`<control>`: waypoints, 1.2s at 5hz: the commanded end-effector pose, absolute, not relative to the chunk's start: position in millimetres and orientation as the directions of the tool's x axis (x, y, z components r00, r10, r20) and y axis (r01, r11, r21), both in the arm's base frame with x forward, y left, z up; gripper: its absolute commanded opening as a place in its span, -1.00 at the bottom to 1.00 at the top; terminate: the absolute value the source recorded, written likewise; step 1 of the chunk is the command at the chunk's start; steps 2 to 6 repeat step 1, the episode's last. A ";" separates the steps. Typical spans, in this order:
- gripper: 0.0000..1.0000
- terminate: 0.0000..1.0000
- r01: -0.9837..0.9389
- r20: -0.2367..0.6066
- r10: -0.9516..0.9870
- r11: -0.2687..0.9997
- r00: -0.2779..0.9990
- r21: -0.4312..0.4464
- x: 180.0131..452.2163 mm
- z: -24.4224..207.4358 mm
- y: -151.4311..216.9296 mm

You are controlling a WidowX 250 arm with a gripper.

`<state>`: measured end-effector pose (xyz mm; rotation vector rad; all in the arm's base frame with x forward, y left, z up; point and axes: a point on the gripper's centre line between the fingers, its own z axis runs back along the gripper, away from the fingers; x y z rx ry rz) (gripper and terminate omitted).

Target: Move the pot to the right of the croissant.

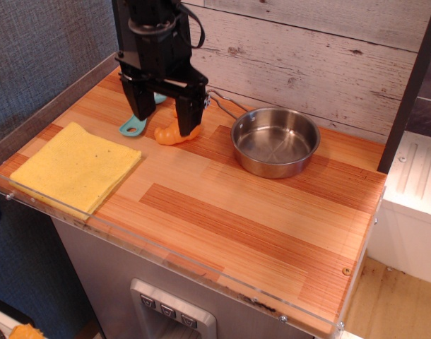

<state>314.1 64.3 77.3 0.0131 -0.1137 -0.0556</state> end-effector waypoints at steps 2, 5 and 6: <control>1.00 1.00 0.061 0.151 -0.065 0.998 0.986 0.029 310.4 89.4 69.3; 1.00 1.00 0.061 0.151 -0.065 0.998 0.986 0.029 310.4 89.4 69.3; 1.00 1.00 0.061 0.151 -0.065 0.998 0.986 0.029 310.4 89.4 69.3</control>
